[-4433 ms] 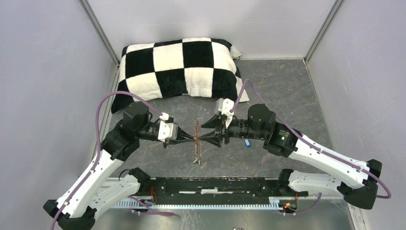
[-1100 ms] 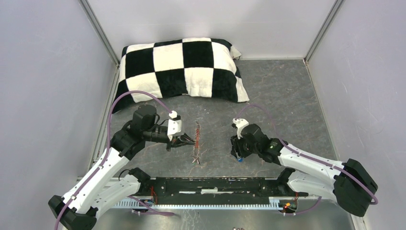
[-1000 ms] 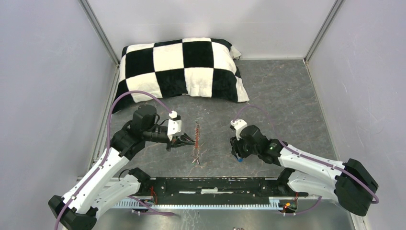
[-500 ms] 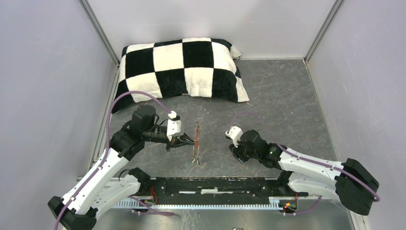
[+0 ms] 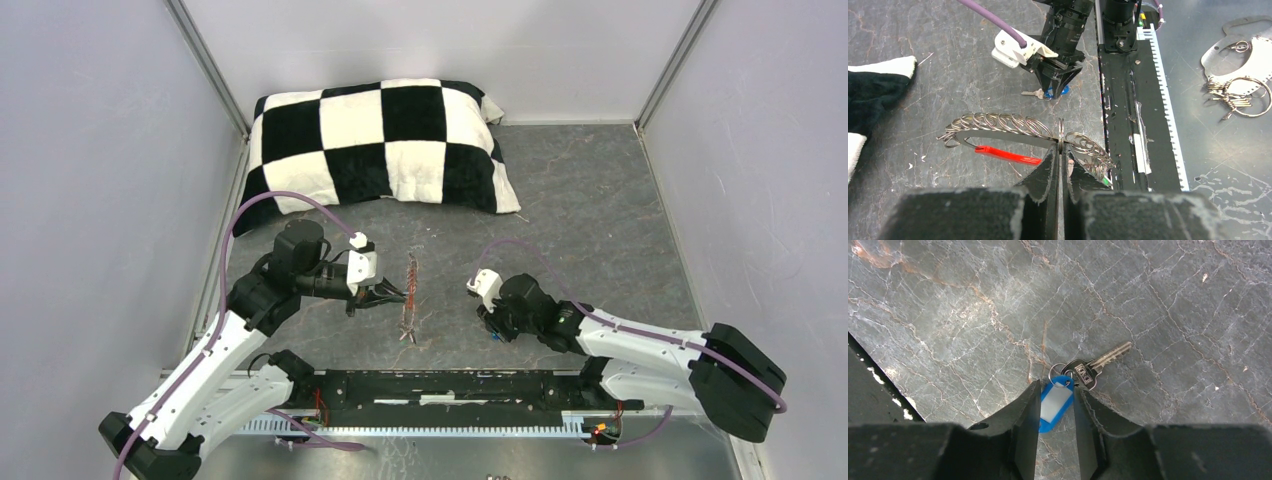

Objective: Put the keys on the keyring

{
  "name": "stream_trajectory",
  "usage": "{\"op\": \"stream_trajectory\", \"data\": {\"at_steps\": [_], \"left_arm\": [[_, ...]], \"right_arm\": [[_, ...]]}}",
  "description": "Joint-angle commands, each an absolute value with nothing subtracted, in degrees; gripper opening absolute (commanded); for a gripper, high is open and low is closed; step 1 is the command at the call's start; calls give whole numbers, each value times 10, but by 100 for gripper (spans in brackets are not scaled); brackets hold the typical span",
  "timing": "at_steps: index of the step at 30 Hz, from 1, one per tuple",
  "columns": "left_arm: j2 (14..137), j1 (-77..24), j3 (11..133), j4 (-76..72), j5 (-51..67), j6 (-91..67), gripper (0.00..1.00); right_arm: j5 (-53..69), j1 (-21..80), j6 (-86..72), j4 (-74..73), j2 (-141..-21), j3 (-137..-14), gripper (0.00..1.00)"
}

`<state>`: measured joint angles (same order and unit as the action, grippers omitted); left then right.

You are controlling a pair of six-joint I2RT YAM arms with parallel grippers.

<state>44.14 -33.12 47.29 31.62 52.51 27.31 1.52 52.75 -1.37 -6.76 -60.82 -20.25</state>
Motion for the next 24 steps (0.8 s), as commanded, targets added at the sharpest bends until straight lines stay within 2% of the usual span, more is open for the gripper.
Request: {"op": "stream_trajectory", "data": {"at_steps": [1,9,18,22,23,24], "left_arm": [[435,-329,501,308,524,275,2],[428,-329,500,309,521,272,2],[424,-329,496,309,524,271,2],[424,-329,495,311,525,269,2],[423,-329,495,311,525,269,2],[422,-329,494,311,526,268,2]], "right_arm": [[22,531,-18,-55,-621,-198,33],[4,531,-22,-48,-606,-209,1],[45,531,-14,-11,-535,-213,0],[18,530,-18,-31,-522,-215,0],[4,530,-21,-42,-525,-216,4],[-9,530,-27,-52,-531,-216,16]]}}
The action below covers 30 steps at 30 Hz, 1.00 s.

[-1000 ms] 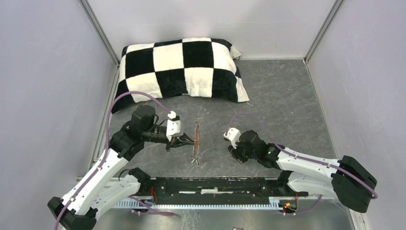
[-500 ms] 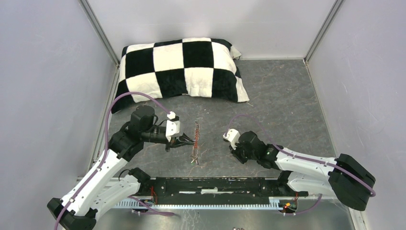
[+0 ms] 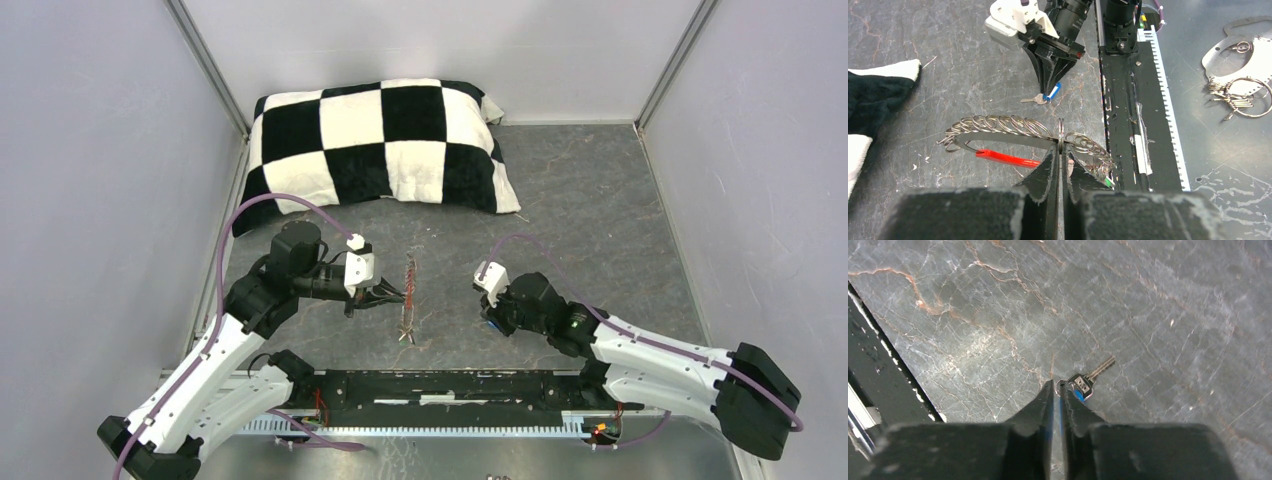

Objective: Put the keys on the keyring

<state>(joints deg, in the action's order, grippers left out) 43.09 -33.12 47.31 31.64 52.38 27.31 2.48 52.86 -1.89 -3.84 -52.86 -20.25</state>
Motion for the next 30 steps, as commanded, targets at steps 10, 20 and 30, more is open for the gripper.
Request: {"op": "stream_trajectory", "data": {"at_steps": [10,20,30], "left_arm": [[424,-329,497,311,526,269,2],[423,-329,497,312,524,272,2],[417,-329,497,318,523,277,2]], "right_arm": [[-2,530,-93,-48,-577,-183,45],[114,530,-178,-15,-570,-139,42],[133,476,-199,-95,-566,-235,40]]}}
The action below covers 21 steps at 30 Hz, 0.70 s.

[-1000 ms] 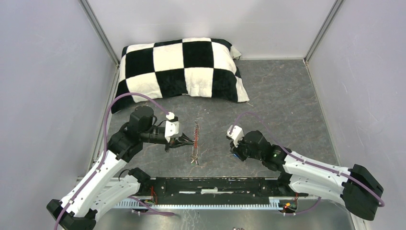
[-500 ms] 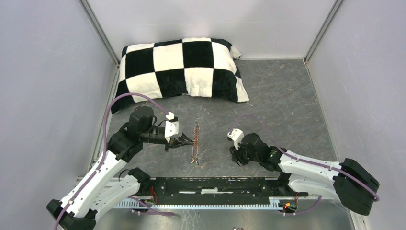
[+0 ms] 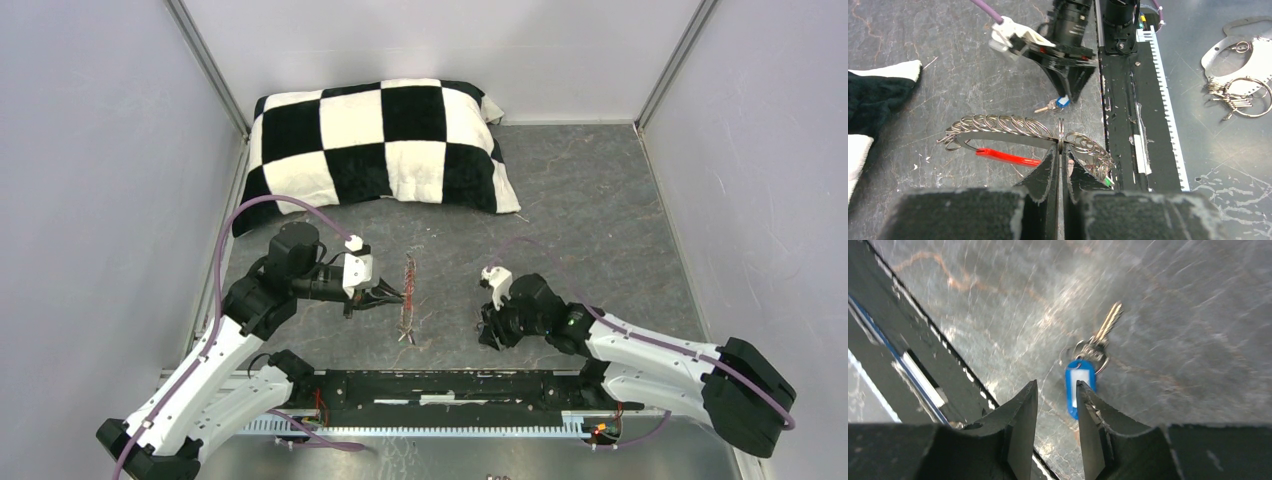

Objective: Put the keys on the keyring

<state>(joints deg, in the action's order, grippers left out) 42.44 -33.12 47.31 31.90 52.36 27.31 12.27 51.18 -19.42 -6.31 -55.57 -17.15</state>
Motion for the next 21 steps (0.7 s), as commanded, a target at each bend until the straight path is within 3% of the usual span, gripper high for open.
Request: {"op": "stream_trajectory", "data": {"at_steps": [1,6,15,21], "left_arm": [[418,-329,498,318,523,276,2],[413,-329,498,320,519,275,2],[414,-329,502,318,518,271,2],[414,-329,510,323,515,267,2]], "right_arm": [[128,472,-187,-99,-569,-243,39],[126,473,-101,-87,-558,-247,35],[135,534,30,-52,-539,-199,48],[73,552,81,-90,-589,-266,53]]}}
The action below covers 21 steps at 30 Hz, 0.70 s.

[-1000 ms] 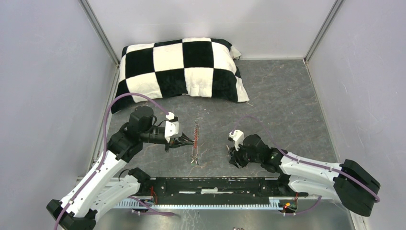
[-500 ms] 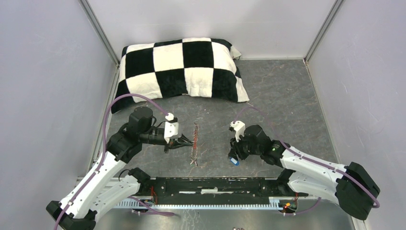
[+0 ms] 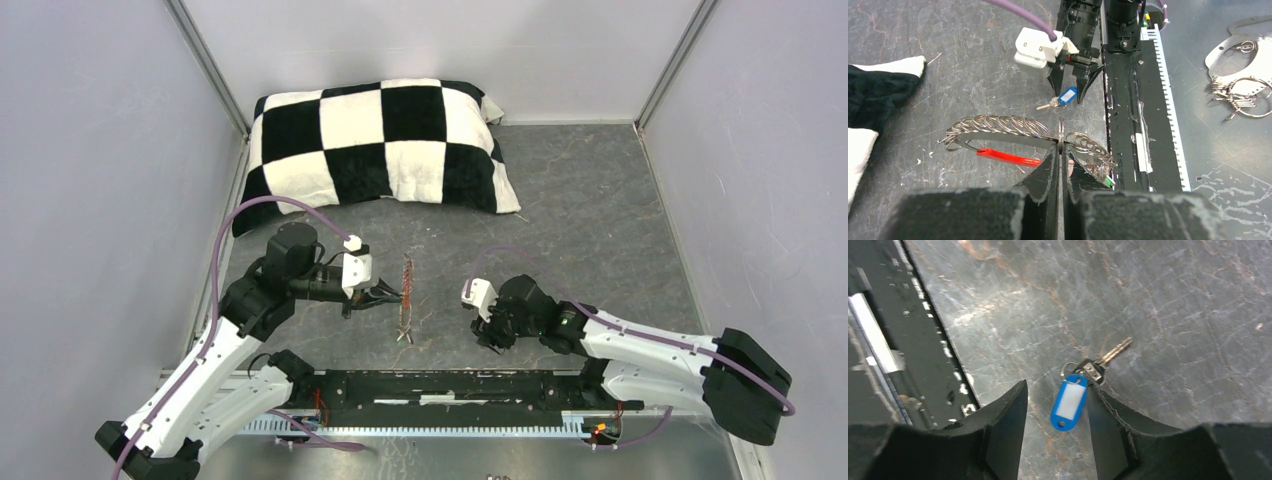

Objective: Put the keys on the keyring

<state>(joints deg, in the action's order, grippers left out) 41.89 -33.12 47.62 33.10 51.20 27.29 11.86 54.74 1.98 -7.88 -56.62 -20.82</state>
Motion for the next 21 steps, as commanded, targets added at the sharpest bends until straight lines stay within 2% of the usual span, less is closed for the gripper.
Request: {"op": "stream_trajectory", "data": {"at_steps": [1,3,7,14,21], "left_arm": [[413,-329,511,325,515,267,2],[411,-329,510,327,515,268,2],[409,-329,507,331,514,271,2],[405,-329,503,326,514,267,2],[404,-329,506,326,513,267,2]], "right_arm": [[56,553,115,-111,-592,-284,53],[16,556,176,-146,-598,-318,53],[62,556,276,-157,-576,-304,52],[143,556,296,-83,-535,-210,50],[183,556,299,-59,-553,-194,48]]}}
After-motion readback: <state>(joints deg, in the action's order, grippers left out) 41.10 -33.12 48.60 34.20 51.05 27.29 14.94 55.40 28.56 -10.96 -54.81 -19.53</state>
